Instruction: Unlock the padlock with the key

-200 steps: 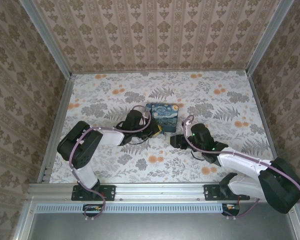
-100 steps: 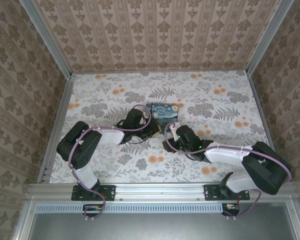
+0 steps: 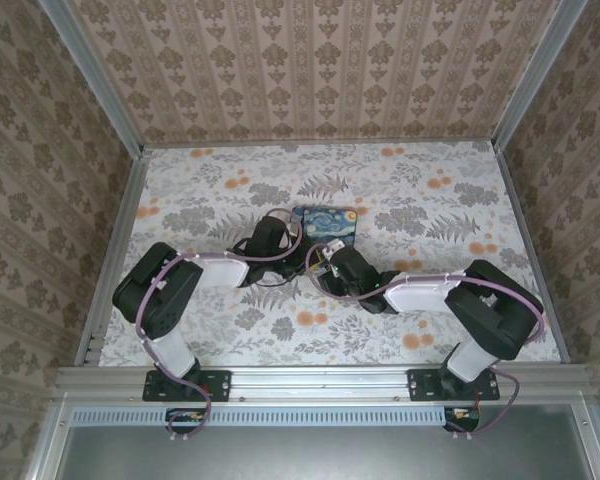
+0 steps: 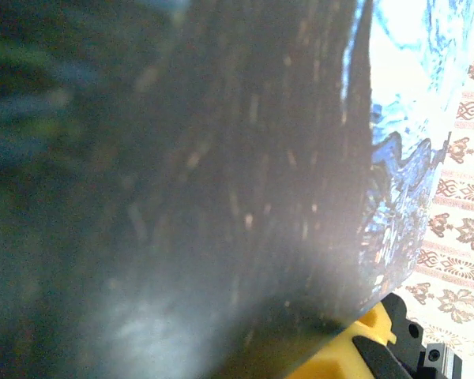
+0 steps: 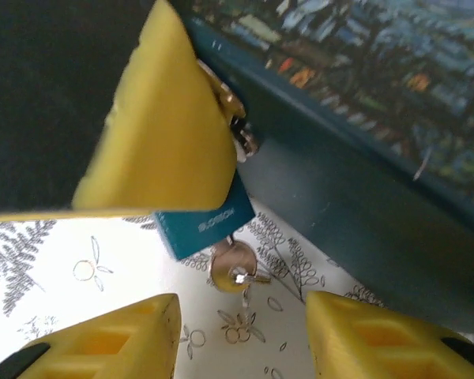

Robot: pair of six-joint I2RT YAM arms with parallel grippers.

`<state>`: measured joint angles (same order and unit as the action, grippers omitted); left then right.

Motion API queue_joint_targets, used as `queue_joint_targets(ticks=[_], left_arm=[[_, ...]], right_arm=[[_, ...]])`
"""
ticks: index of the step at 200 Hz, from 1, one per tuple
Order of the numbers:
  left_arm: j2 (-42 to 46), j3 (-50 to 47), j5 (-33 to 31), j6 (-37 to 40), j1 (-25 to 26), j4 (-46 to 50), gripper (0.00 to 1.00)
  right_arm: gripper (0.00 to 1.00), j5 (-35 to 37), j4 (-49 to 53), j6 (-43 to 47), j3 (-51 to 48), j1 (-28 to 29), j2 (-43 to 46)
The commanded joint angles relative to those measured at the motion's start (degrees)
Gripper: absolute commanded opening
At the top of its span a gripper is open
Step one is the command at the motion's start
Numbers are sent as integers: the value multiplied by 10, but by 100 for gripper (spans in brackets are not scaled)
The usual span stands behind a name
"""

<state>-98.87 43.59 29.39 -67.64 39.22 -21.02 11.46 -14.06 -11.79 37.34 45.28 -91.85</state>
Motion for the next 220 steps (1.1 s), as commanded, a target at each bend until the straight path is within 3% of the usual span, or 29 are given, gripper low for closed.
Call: queue_joint_targets(ticks=[1,30,69,79,112,124,139,148,179,220], left_arm=[[12,7,18,-6,-3,27,0],[11,4,19,-5,-1,26,0],[7,-6,19,-10,1,13,0],[6,-8,20,-10,1,12,0],[2,-14,20,-10,-2,5,0],[1,-15,20,-10,-2,1,0],[1,-16,19,-9,-4,2,0],[3,-16,19,-7,-5,2,0],[4,-16,16,1,-6,6,0],[17,-17,16,19,-6,22,23]], right_arm=[[43,40,-11,7,27,3,-18],[35,43,-14,3,49,3,-34],[6,-4,-16,-8,67,-8,-36],[0,-46,-33,-12,57,-17,-28],[0,-282,-138,-81,12,-89,-9],[0,-337,-149,-99,13,-103,-12],[33,-359,-137,-108,15,-104,-10],[41,-361,-133,-115,10,-106,-6],[51,-344,-158,-147,-25,-123,8],[57,-339,-245,-227,-52,-154,-12]])
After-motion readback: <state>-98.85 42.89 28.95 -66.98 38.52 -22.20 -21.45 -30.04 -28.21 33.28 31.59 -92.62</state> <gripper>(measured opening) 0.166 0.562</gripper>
